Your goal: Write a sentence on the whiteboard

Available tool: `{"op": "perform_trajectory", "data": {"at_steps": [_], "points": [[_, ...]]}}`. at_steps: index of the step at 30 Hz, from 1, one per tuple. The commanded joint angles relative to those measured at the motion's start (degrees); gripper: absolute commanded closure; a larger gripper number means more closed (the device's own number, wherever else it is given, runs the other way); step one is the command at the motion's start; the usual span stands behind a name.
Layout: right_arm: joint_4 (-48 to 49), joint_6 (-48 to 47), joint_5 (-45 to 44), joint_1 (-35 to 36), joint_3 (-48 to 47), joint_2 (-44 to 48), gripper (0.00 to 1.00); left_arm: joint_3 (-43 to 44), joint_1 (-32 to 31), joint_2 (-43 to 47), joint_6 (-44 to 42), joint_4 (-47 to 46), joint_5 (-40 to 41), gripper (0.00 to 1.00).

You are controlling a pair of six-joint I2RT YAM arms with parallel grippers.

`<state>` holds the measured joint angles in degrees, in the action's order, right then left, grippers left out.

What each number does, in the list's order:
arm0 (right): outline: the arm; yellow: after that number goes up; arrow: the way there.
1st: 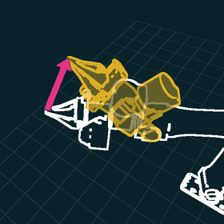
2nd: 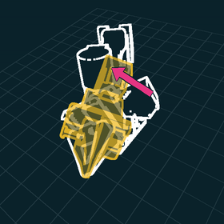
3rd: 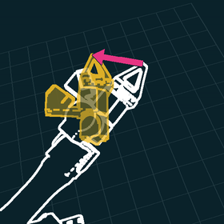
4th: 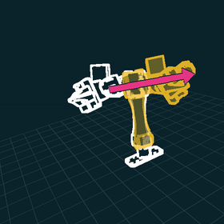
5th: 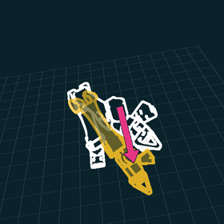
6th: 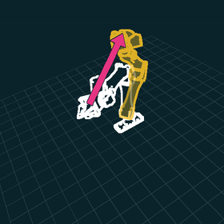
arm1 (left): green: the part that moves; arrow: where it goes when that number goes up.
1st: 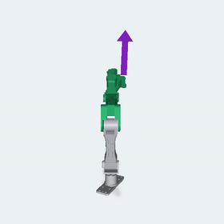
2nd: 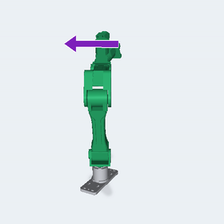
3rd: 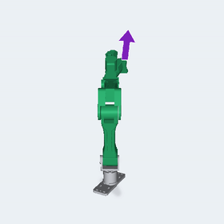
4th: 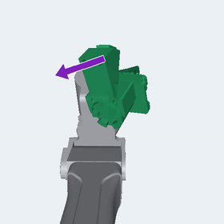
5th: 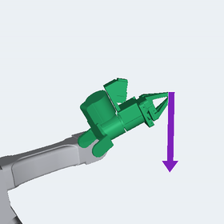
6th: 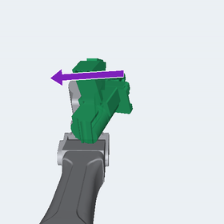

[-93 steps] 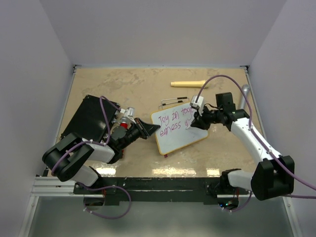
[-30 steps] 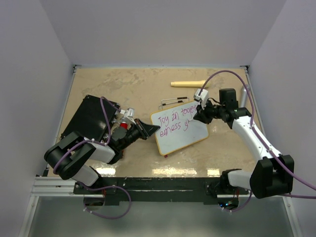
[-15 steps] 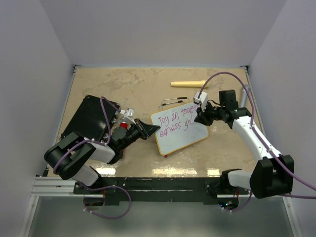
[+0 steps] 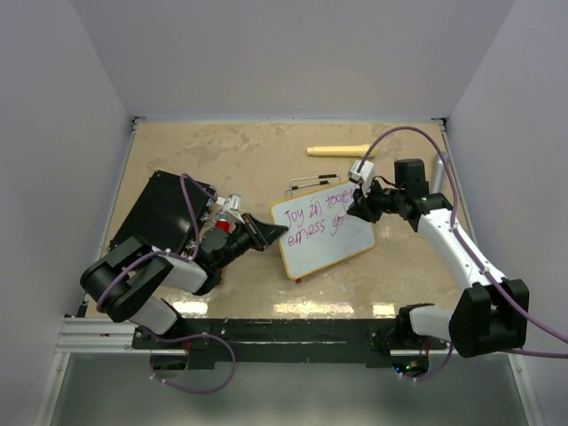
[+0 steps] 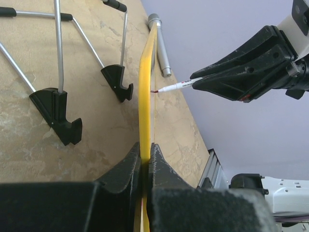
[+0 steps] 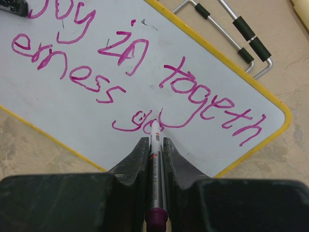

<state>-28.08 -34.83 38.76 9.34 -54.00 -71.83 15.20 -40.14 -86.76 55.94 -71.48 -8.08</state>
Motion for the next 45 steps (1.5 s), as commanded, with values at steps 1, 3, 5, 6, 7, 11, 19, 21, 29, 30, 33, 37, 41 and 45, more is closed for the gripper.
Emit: {"op": "perform_trajectory", "data": {"at_steps": [1,3,5,6,7,11,19,21,29,30,33,37,41,45], "points": [[2.9,1.3,-1.3,-0.6,-1.3,3.4,1.00,-0.1,-0.2,0.0,-1.8,-8.0,-1.6,1.00],[2.3,1.1,-2.2,-1.0,-0.8,4.4,1.00,-0.1,-0.1,-0.1,-1.8,-8.0,-1.5,1.00],[2.1,1.0,-3.5,-1.2,-0.3,5.3,1.00,-0.2,-0.2,-0.2,-1.7,-8.2,-1.6,1.00],[1.5,0.9,-3.8,-1.3,-0.2,5.3,1.00,-0.2,-0.1,-0.3,-1.7,-8.4,-1.6,1.00],[1.2,0.7,-4.0,-1.3,-0.1,5.1,1.00,-0.3,-0.2,-0.5,-1.6,-8.5,-1.5,1.00],[-0.6,-0.7,-4.5,-1.3,-0.4,3.6,1.00,-0.3,-0.2,-0.3,-1.5,-8.8,-1.6,1.00],[-2.9,-2.6,-4.0,-1.3,-0.5,2.1,1.00,-0.5,-0.1,-0.3,-1.7,-8.6,-1.6,1.00],[-3.0,-2.7,-4.0,-1.2,-0.3,1.7,1.00,-0.4,-0.2,-0.4,-1.6,-8.8,-1.6,1.00],[-1.3,-1.8,-3.9,-1.3,-1.1,-0.9,1.00,-0.3,-0.2,-0.1,-1.7,-8.6,-1.6,1.00],[-1.0,-1.7,-3.9,-1.3,-1.2,-0.9,1.00,-0.3,-0.2,-0.1,-1.7,-8.6,-1.6,1.00],[1.0,-0.2,-5.0,-1.2,-1.0,-0.4,1.00,-0.3,-0.2,-0.1,-1.8,-8.6,-1.6,1.00],[2.6,1.6,-7.0,-1.2,-0.6,0.6,1.00,-0.3,-0.1,-0.2,-1.8,-8.5,-1.7,1.00],[2.8,1.9,-8.4,-1.2,-0.1,0.9,1.00,-0.3,-0.1,-0.3,-1.8,-8.7,-1.8,1.00],[2.1,1.4,-9.2,-1.3,0.0,1.0,1.00,-0.3,-0.1,-0.3,-1.8,-8.5,-1.8,1.00]]}}
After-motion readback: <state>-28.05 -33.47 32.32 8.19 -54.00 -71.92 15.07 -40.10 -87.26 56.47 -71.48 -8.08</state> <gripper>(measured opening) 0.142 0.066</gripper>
